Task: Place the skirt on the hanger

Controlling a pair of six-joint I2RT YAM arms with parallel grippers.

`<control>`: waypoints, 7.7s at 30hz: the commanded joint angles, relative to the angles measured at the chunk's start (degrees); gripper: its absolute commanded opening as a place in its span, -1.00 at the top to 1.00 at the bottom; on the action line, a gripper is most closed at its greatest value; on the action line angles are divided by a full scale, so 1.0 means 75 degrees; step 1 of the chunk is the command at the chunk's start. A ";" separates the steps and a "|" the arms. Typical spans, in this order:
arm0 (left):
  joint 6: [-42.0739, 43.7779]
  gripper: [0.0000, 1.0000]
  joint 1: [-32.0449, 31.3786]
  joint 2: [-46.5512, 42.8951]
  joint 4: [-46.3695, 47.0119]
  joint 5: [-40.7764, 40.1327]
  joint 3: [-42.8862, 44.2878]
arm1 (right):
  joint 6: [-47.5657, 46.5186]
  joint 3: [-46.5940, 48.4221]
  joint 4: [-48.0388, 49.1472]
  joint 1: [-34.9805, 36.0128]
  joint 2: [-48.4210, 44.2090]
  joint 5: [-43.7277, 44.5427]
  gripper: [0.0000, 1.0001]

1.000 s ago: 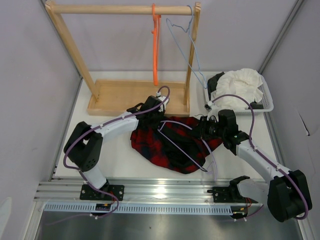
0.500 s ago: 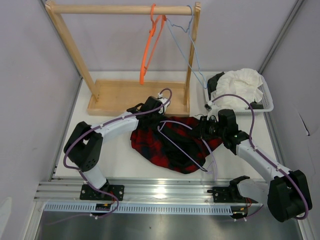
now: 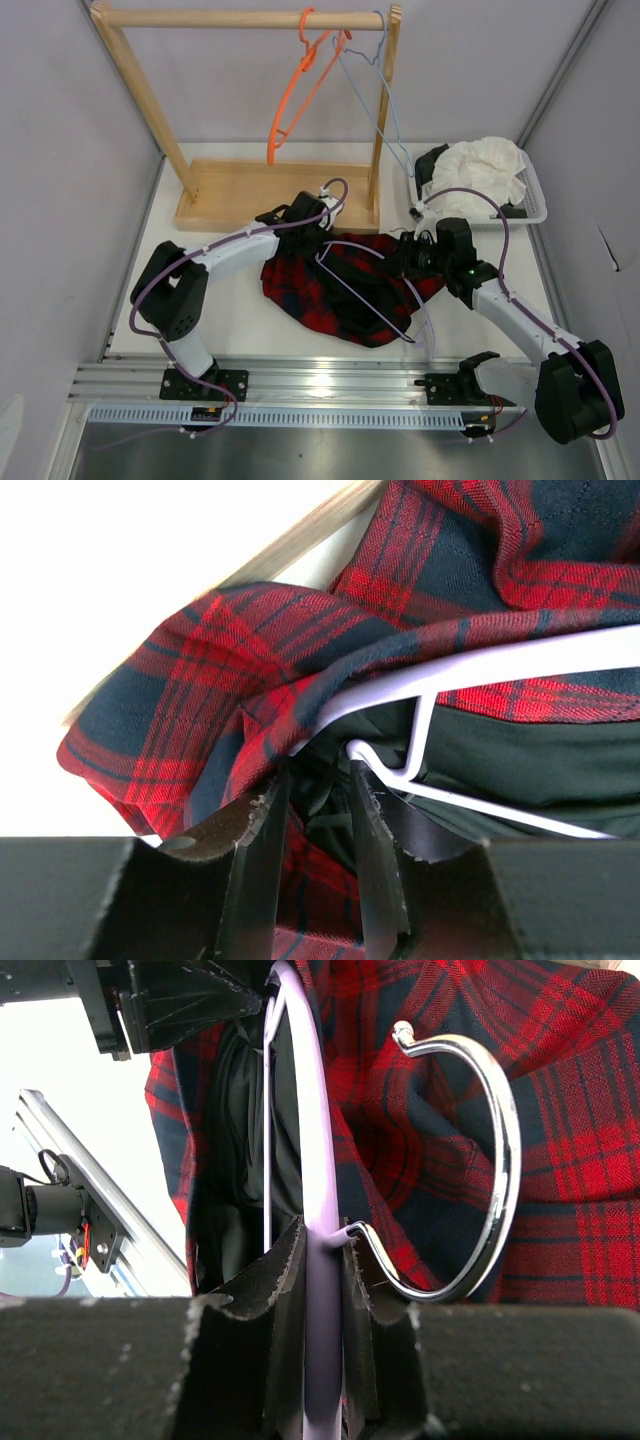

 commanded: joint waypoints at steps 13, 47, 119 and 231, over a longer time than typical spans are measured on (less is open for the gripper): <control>0.0357 0.33 -0.0052 0.0351 -0.0149 -0.0333 0.0324 | -0.0059 0.0396 0.0013 0.0013 -0.0027 -0.0207 1.00; 0.0170 1.00 -0.0017 -0.0070 0.0061 0.0217 0.0324 | -0.0129 0.0549 -0.0046 0.0002 0.0301 -0.0336 1.00; -0.0557 0.37 -0.0005 -0.2402 -0.0103 0.0862 -0.0191 | 0.0305 0.0091 0.1325 0.0365 -0.2722 0.0801 1.00; 0.0743 -0.16 0.1190 -0.4360 -0.1321 0.7412 0.2105 | -0.2672 0.7475 -0.2894 0.3318 0.1333 -0.0581 1.00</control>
